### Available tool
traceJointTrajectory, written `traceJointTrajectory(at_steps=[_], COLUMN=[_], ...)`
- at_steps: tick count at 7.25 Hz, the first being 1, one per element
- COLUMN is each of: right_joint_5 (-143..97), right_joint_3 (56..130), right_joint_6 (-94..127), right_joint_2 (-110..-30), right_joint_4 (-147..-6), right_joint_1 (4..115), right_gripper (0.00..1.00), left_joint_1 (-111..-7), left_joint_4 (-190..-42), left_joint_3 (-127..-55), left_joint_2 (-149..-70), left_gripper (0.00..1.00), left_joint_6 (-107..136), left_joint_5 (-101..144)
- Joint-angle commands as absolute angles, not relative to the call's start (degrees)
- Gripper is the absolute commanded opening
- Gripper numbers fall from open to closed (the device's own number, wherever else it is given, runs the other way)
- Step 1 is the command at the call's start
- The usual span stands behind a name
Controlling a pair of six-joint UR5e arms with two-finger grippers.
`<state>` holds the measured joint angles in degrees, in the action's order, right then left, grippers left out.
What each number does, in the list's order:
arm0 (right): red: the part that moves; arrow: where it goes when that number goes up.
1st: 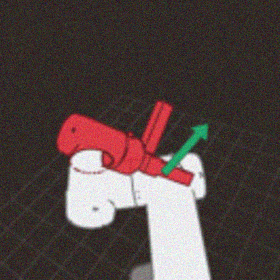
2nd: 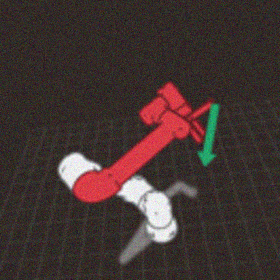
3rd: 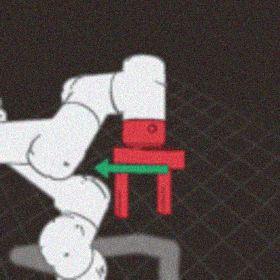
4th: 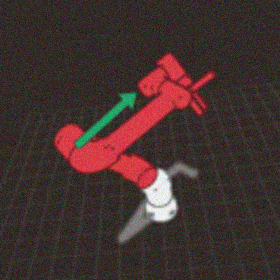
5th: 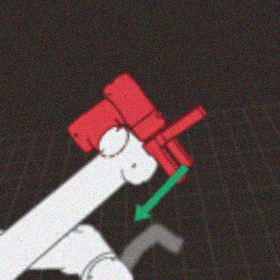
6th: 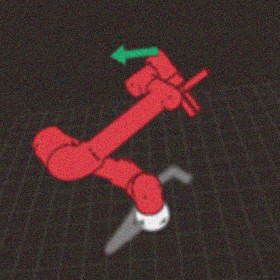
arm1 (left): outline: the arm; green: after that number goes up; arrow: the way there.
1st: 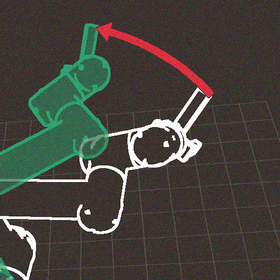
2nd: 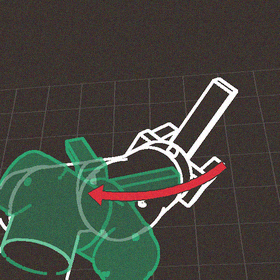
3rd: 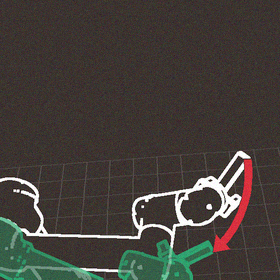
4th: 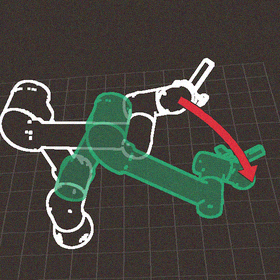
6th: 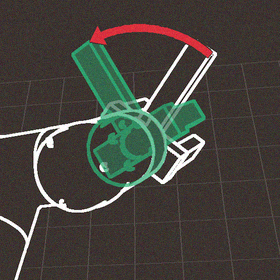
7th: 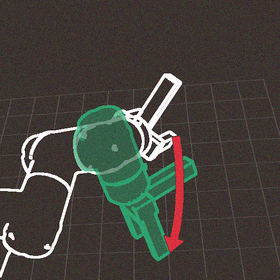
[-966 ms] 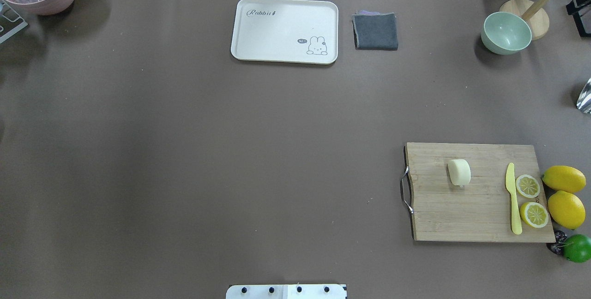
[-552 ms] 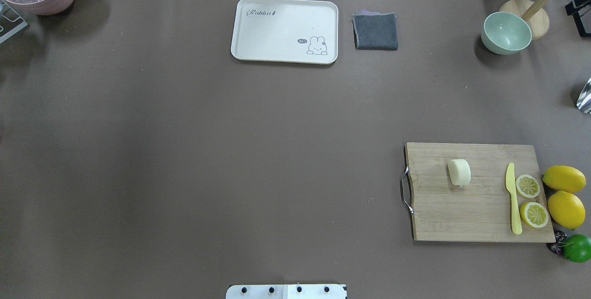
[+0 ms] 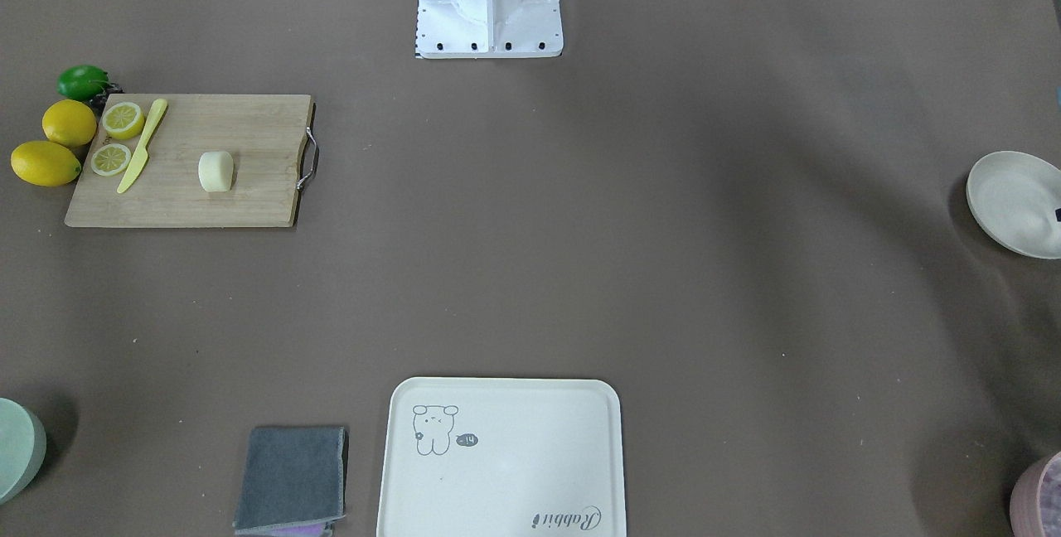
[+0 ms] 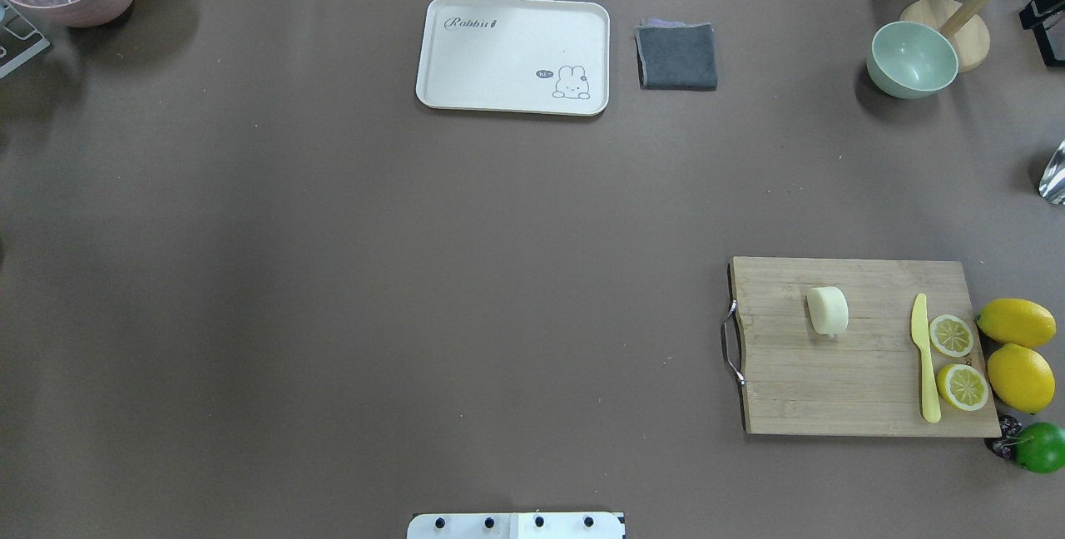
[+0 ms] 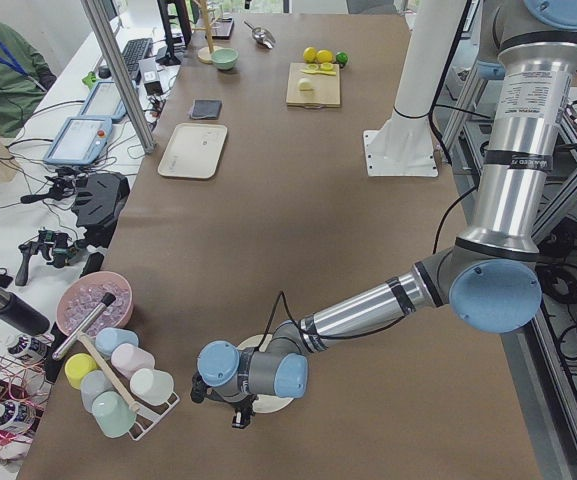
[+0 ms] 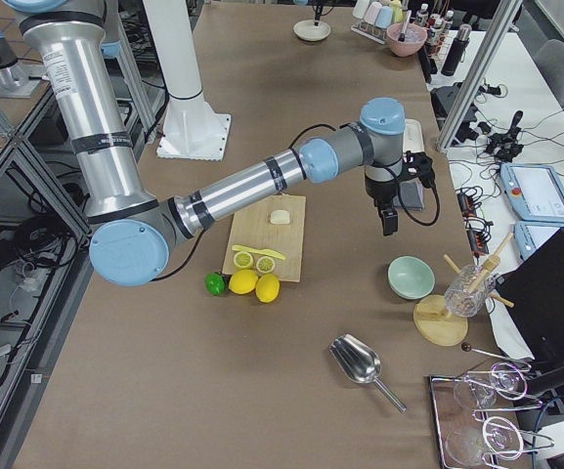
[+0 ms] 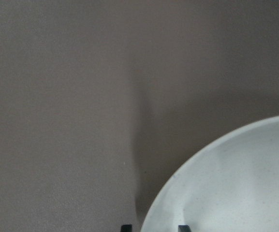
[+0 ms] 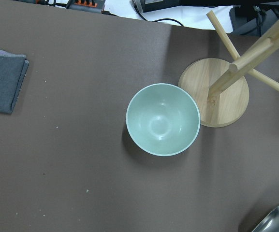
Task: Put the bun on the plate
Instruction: 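Grasp the white round plate by its rim with the left gripper, then carry the white plate with the left gripper toward the table center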
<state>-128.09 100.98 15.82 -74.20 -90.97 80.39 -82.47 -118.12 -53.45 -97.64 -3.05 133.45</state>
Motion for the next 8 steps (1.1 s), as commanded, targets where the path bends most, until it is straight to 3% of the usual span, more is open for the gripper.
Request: traceJointTrajectory(at_steps=[1, 4, 8], right_joint_5=[-127.0, -127.1, -127.4], right_joint_3=[100.9, 101.0, 101.1], right_joint_6=[15.8, 16.0, 16.1], right_joint_2=[-73.7, -73.7, -73.5], right_joint_4=[-91.0, -91.0, -91.0], right_joint_1=[80.2, 80.2, 79.1], right_gripper=[1.00, 1.00, 1.00], left_joint_1=[-82.4, -83.0, -82.2], left_joint_4=[-118.0, -117.7, -118.1], left_joint_3=[-54.0, -55.6, -67.5], left_joint_2=[-98.0, -99.0, -101.8], left_gripper=[0.00, 0.00, 0.00], left_joint_6=[-3.0, -1.6, 11.9], left_joint_5=[133.7, 138.1, 143.3])
